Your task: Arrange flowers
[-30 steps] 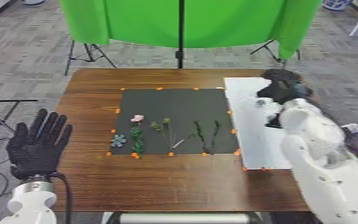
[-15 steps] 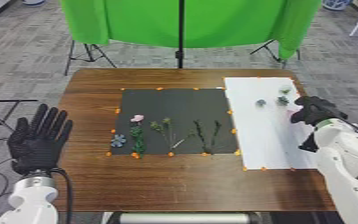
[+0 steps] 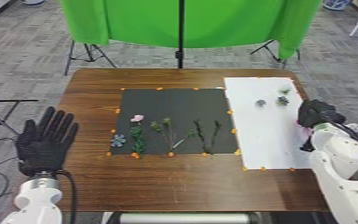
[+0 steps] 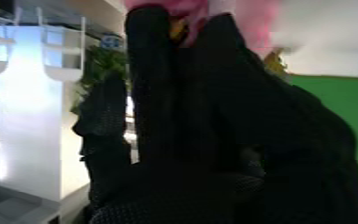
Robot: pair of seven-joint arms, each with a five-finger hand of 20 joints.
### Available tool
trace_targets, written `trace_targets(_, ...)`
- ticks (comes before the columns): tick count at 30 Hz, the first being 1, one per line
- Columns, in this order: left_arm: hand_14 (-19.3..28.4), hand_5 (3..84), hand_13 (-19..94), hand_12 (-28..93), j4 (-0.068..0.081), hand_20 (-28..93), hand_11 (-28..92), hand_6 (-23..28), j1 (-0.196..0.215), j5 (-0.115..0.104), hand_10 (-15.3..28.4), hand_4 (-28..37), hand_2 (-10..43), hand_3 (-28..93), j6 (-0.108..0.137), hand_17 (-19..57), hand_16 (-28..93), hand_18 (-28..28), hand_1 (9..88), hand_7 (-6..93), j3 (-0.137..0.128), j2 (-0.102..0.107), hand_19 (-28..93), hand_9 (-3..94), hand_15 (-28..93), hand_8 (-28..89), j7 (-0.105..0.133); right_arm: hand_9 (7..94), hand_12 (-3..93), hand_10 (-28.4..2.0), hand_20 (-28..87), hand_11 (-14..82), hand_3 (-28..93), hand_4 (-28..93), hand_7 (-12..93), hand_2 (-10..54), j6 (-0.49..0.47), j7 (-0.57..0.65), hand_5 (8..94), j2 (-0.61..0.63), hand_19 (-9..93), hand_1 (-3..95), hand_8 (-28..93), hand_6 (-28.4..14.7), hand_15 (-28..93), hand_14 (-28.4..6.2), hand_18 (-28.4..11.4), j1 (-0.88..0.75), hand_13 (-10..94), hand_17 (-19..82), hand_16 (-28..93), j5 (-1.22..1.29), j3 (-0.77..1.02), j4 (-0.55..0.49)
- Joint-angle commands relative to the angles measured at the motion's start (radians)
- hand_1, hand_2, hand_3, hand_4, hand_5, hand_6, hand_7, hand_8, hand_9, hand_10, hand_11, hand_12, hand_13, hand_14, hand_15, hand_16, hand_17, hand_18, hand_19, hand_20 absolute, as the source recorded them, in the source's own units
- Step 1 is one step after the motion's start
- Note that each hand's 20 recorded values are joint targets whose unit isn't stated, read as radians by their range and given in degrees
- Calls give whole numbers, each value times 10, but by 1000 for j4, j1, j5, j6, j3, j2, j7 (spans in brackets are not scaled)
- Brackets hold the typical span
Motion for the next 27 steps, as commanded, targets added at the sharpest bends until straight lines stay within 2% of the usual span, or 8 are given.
trace_targets(1, 158, 455, 281, 79, 8, 103, 210, 98, 13, -3, 157, -283, 179, 760, 12, -87, -85, 135, 267, 123, 5, -12, 343, 382, 354, -107, -10, 826, 381, -95, 441, 116, 721, -283, 376, -95, 109, -32, 743, 5, 853, 624, -55, 15, 377, -58, -204, -31, 685, 297, 381, 21, -16, -34)
trace_targets(8, 159, 456, 283, 79, 3, 103, 210, 99, 21, 0, 157, -283, 180, 759, 6, -87, -87, 135, 266, 122, 3, -8, 343, 385, 355, -107, -7, 834, 407, -93, 445, 128, 732, -283, 402, -95, 145, -82, 747, 31, 854, 622, -52, 14, 397, -63, -207, -23, 689, 301, 388, 89, -70, -208)
trace_targets(12, 159, 456, 284, 79, -4, 103, 211, 99, 44, -1, 157, -283, 180, 759, 24, -87, -87, 135, 266, 122, -9, -7, 343, 386, 355, -107, -1, 829, 405, -95, 447, 124, 732, -283, 403, -95, 77, -111, 741, -7, 855, 620, -51, 11, 401, -62, -208, 62, 680, 300, 387, 178, -185, -265)
trace_targets(14, 158, 456, 283, 79, -7, 103, 210, 99, 47, -11, 157, -283, 180, 759, 32, -87, -87, 136, 266, 122, -12, -10, 343, 386, 354, -107, 5, 823, 402, -96, 448, 120, 729, -283, 399, -95, 55, -160, 736, -42, 856, 618, -53, 7, 400, -64, -207, 111, 675, 298, 384, 163, -254, -269)
trace_targets(19, 159, 457, 284, 79, 1, 103, 210, 99, 26, -3, 158, -283, 180, 759, 22, -87, -86, 136, 267, 122, 3, -5, 343, 387, 355, -107, -8, 818, 396, -96, 448, 116, 731, -283, 393, -95, 33, -245, 731, -138, 856, 614, -54, 7, 400, -62, -206, 215, 669, 295, 378, 114, -405, -215)
trace_targets(23, 160, 457, 284, 80, 4, 104, 211, 99, 21, -21, 158, -283, 181, 758, 47, -88, -87, 136, 266, 122, 9, -8, 345, 387, 355, -107, -3, 814, 393, -97, 448, 114, 729, -283, 392, -95, -16, -293, 728, -244, 854, 612, -56, 8, 398, -61, -206, 278, 665, 293, 375, 56, -473, -123)
trace_targets(25, 160, 458, 284, 80, 7, 104, 212, 100, 16, -10, 158, -283, 182, 757, 38, -88, -87, 137, 267, 122, 14, -5, 346, 389, 356, -106, -9, 814, 391, -97, 448, 113, 728, -283, 392, -95, -45, -295, 724, -265, 854, 611, -56, 8, 397, -62, -207, 285, 664, 292, 375, 51, -496, -124)
trace_targets(27, 161, 458, 285, 80, 7, 104, 213, 100, 14, -11, 158, -283, 182, 758, 39, -88, -87, 137, 267, 122, 16, 2, 347, 390, 357, -106, -8, 811, 389, -98, 449, 112, 729, -283, 392, -95, -59, -315, 721, -276, 854, 611, -56, 8, 396, -61, -207, 287, 663, 291, 374, 24, -518, -124)
